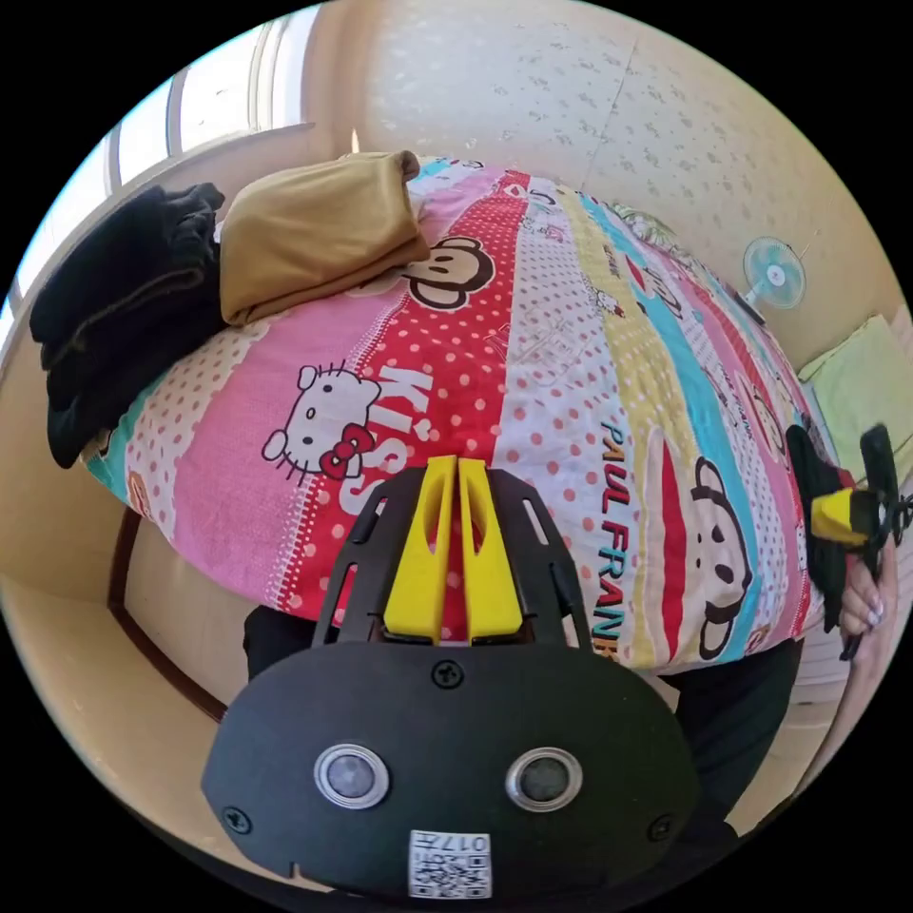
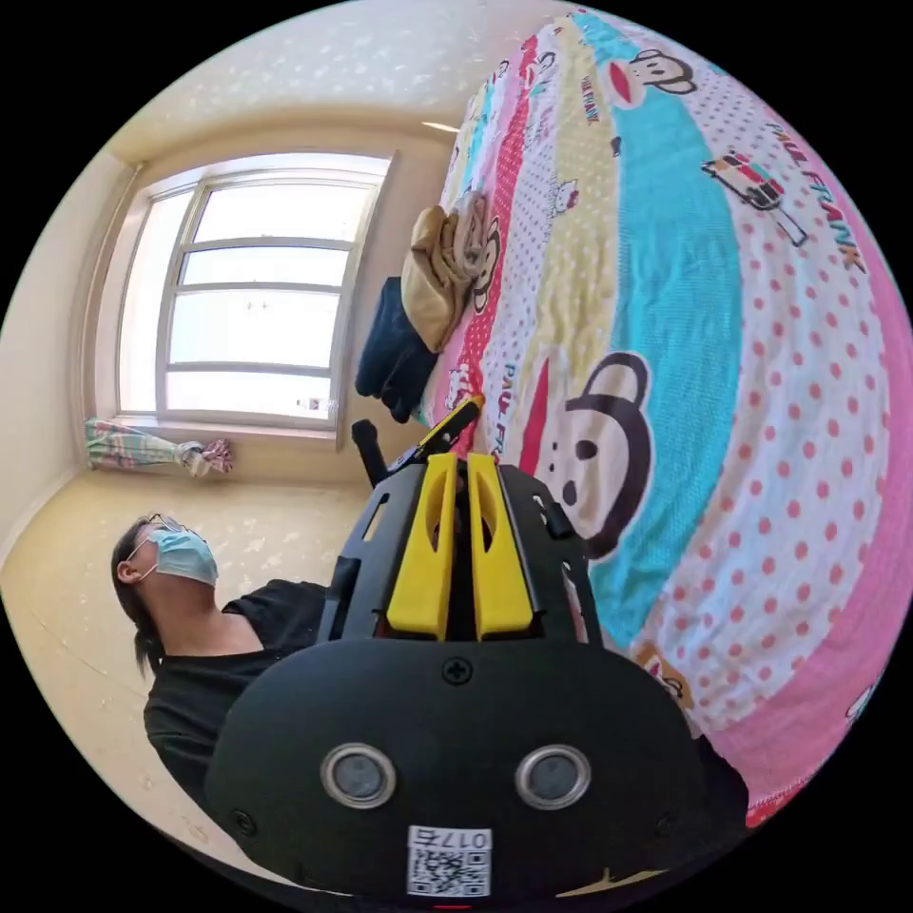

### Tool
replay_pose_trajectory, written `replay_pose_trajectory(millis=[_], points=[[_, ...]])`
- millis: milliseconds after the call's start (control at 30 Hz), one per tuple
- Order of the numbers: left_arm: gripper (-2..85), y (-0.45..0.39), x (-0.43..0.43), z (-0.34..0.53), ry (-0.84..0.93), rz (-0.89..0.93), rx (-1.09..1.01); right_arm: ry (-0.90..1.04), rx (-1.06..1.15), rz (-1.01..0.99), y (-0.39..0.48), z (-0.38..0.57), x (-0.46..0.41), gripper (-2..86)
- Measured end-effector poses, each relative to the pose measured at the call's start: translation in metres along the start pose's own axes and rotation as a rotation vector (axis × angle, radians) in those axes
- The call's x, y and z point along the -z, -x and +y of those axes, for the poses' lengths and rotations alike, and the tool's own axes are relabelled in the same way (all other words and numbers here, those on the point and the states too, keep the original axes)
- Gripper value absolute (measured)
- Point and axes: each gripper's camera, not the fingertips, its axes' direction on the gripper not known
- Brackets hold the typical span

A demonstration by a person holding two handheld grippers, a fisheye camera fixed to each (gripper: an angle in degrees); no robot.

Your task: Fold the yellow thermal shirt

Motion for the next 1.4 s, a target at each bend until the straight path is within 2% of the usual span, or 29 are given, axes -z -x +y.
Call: replay_pose_trajectory(millis=[100, 167, 233, 333, 467, 567, 667, 733, 800, 867, 1000, 1133, 1267, 1400], points=[[-1.0, 0.009, 0.005, -0.005, 0.004, 0.033, -0.02, 0.113, 0.106, 0.048, 0.031, -0.076, -0.048, 7.1], [-0.9, 0.023, 0.007, -0.007, 0.008, 0.097, -0.003, 0.15, 0.161, 0.162, 0.051, -0.12, -0.075, 8.2], [-0.9, 0.04, 0.008, -0.01, 0.011, 0.174, 0.027, 0.137, 0.232, 0.34, 0.077, -0.173, -0.11, 10.1], [-0.8, 0.067, 0.008, -0.013, 0.019, 0.307, 0.078, 0.054, 0.301, 0.506, 0.097, -0.224, -0.148, 11.0], [-0.7, 0.097, 0.006, -0.016, 0.023, 0.455, 0.135, 0.085, 0.232, 0.575, 0.068, -0.261, -0.196, 8.7], [-0.7, 0.114, 0.006, -0.017, 0.027, 0.526, 0.161, 0.02, 0.123, 0.389, 0.045, -0.248, -0.191, 5.1], [-0.8, 0.125, 0.008, -0.017, 0.024, 0.571, 0.181, -0.06, 0.124, 0.069, 0.033, -0.216, -0.139, 4.0], [-0.8, 0.131, 0.01, -0.016, 0.021, 0.589, 0.19, -0.129, 0.098, -0.437, 0.002, -0.19, -0.079, 3.6], [-0.8, 0.138, 0.012, -0.015, 0.016, 0.609, 0.203, -0.225, 0.02, -0.698, -0.027, -0.161, -0.034, 3.4], [-0.9, 0.142, 0.014, -0.013, 0.012, 0.624, 0.214, -0.344, 0.031, -0.785, -0.042, -0.127, 0.019, 3.3], [-0.9, 0.149, 0.019, -0.008, -0.001, 0.644, 0.232, -0.528, 0.197, -0.603, -0.015, -0.043, 0.153, 3.0], [-0.9, 0.15, 0.025, -0.005, -0.006, 0.626, 0.232, -0.516, 0.329, -0.268, 0.062, 0.006, 0.227, 2.9], [-0.9, 0.148, 0.031, 0.001, -0.021, 0.608, 0.237, -0.405, 0.484, -0.017, 0.134, 0.02, 0.227, 2.9], [-0.9, 0.148, 0.038, 0.014, -0.051, 0.62, 0.251, -0.076, 0.543, 0.086, 0.148, 0.014, 0.144, 3.4]])
